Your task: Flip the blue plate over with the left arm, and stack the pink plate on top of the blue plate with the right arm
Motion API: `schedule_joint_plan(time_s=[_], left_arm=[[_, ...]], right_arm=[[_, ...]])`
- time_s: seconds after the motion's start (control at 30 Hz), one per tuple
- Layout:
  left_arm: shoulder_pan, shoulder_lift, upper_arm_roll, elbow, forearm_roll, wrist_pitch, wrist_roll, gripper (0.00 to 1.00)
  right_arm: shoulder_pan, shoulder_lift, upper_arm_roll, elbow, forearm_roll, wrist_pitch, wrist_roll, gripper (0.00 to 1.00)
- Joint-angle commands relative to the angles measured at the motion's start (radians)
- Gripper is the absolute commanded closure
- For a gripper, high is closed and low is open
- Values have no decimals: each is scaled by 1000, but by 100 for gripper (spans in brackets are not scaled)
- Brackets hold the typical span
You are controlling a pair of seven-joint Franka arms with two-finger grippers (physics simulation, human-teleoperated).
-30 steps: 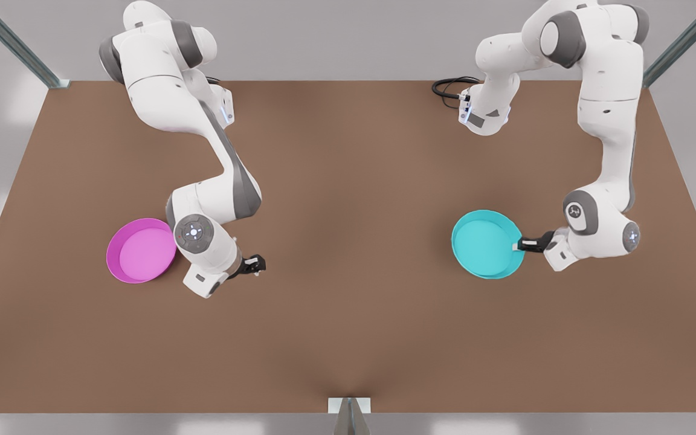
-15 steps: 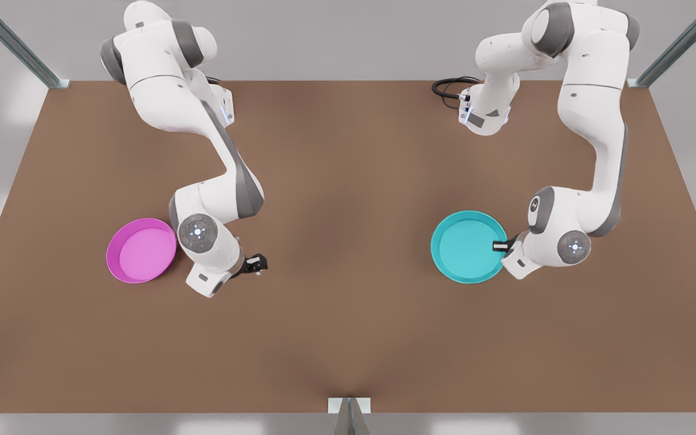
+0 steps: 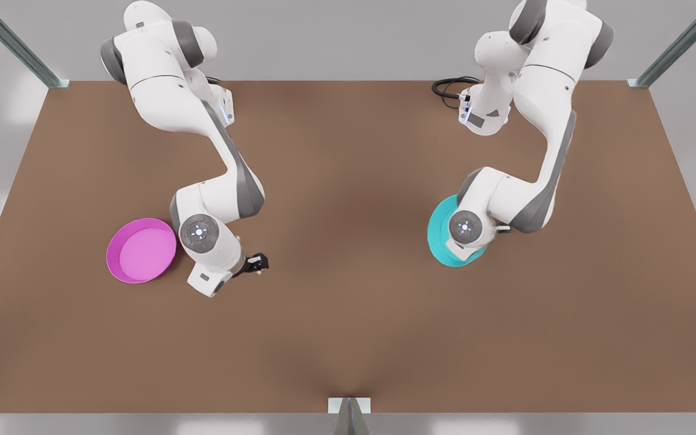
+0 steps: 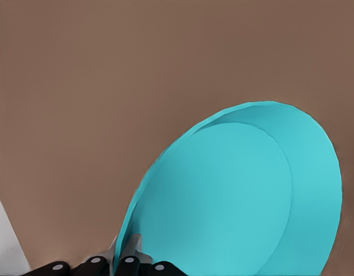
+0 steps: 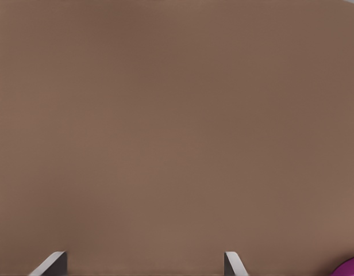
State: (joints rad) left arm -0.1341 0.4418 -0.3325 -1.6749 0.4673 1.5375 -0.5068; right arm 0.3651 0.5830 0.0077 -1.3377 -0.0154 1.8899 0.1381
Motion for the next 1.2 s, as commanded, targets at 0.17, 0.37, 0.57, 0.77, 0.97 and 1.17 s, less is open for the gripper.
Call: schedule_joint_plan(time_s=[0.17,0.37,0.57,0.77,0.97,1.17], left_arm=[[-125,3,1,15,108,-117,-130,79],[-279,68,0,37,261,-310,-311,79],[-446,178,1,130,421,-490,-427,79],[-575,341,3,244,605,-678,-496,79],[-657,405,3,264,718,-714,-539,79],[-740,488,4,322,795,-757,-552,79]], right_arm=[[-5,0,0,-3,3,-3,-8,0],[-2,0,0,-3,5,-3,-3,0],[-5,0,0,-5,5,-5,-2,0],[-184,0,-3,-12,3,-26,11,0],[-538,-215,2,-419,-37,1,-64,0],[-770,-193,8,-531,45,120,-394,0]])
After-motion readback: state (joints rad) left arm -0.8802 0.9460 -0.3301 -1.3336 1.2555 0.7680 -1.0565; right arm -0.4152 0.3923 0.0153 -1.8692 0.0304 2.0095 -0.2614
